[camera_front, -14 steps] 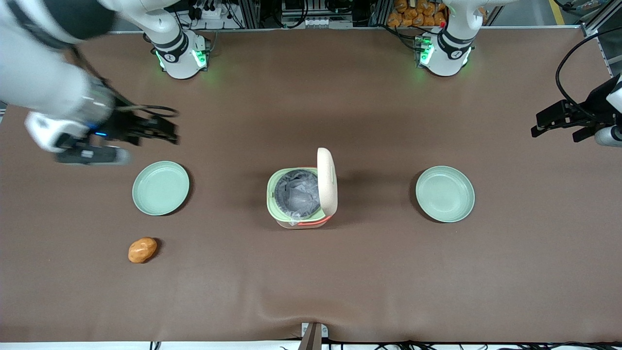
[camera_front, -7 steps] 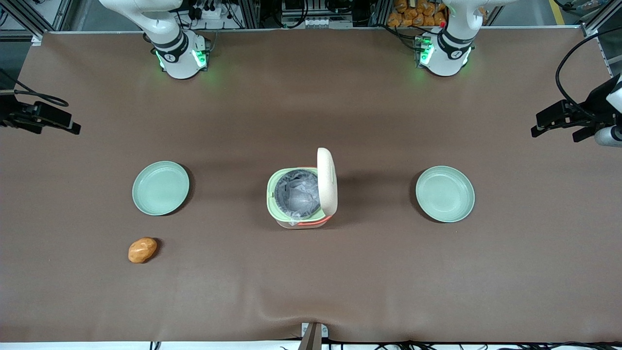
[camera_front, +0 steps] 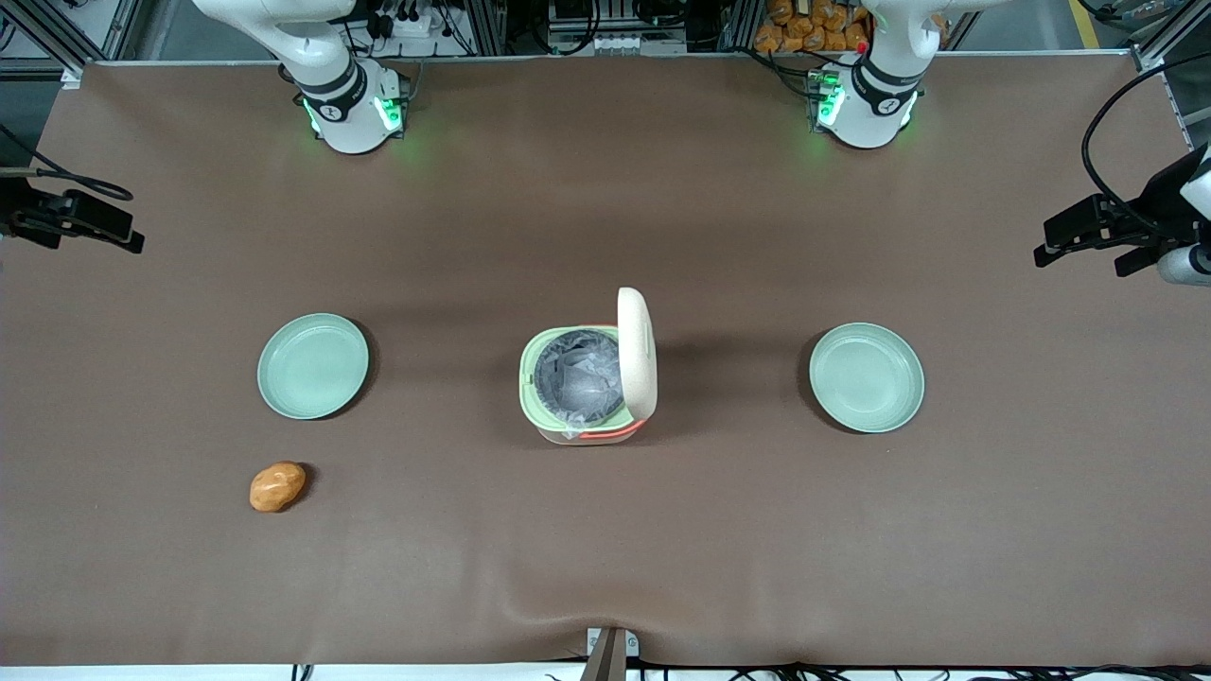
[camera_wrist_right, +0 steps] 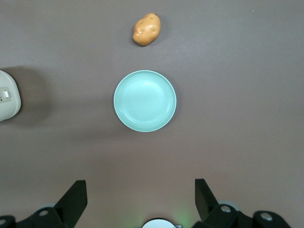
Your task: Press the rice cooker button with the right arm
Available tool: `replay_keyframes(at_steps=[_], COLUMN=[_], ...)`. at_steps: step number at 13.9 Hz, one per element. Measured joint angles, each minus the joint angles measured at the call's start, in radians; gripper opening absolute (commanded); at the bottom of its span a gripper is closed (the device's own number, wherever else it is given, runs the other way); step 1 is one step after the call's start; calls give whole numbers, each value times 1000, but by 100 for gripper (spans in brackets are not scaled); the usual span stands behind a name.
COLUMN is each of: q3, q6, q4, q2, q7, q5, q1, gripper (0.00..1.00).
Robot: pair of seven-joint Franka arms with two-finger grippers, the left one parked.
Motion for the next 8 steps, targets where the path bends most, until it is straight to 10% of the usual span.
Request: replay_keyframes(at_steps=[8], q3=[3], q6=[2], q4=[-40], q2=[-1], q7=[0], q5=[-2], q1=[1], gripper=[100])
